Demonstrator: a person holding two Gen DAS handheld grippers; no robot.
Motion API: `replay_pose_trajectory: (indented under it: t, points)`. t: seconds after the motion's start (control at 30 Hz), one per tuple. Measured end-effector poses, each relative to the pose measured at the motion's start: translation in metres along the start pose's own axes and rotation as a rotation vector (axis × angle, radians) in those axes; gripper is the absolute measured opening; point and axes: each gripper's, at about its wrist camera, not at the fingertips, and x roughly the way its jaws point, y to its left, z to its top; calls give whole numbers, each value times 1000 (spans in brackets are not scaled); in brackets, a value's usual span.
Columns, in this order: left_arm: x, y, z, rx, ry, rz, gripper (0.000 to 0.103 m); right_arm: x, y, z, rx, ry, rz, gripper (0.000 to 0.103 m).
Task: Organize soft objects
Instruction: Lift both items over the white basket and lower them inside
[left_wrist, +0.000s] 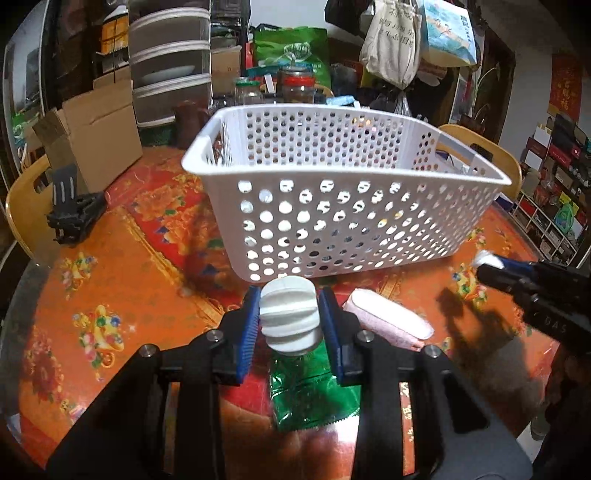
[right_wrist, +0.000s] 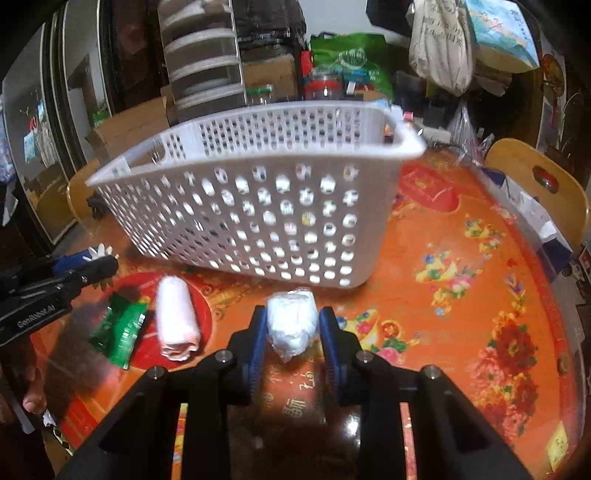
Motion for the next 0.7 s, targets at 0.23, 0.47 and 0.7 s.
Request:
replay_pose_trajectory:
  t: [0.23,0.47,0.7]
  points:
    - [-41,2,14,5,-62,2,30,-52,-5,18,-1,-99,14,27]
    - [-70,8,36,5,-93,5,27,-78,-6,43,-18,-146,3,27]
    - [-83,5,61,21,-111,0,27,-86,-3,66,-34,-165,2,27]
